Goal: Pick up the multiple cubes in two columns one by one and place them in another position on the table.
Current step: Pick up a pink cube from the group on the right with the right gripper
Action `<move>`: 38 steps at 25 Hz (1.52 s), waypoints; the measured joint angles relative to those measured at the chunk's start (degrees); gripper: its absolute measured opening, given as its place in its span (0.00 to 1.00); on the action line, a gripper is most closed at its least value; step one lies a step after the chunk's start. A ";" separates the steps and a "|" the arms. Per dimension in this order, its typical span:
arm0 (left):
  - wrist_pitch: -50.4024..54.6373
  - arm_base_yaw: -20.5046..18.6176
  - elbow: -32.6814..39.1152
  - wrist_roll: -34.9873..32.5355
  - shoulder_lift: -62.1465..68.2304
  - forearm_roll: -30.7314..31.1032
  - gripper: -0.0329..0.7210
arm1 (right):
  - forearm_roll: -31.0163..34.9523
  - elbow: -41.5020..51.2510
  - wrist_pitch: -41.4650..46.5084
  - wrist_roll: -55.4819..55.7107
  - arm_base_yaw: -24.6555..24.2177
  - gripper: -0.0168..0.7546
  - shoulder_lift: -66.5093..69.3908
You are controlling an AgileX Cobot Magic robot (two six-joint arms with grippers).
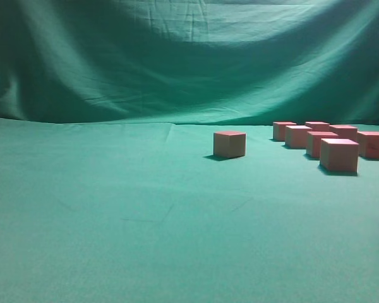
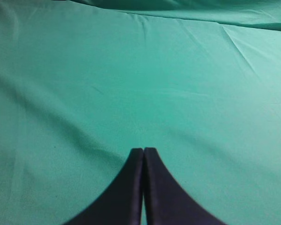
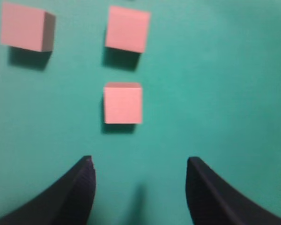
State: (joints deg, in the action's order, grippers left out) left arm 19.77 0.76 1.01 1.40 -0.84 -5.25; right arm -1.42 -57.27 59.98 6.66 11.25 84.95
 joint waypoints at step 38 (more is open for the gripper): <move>0.00 0.00 0.00 0.00 0.00 0.00 0.04 | -1.41 -9.70 -2.05 -9.27 7.89 0.37 7.93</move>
State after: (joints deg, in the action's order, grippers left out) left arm 19.77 0.76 1.01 1.40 -0.84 -5.25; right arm -2.84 -66.97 57.93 -2.61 19.14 92.88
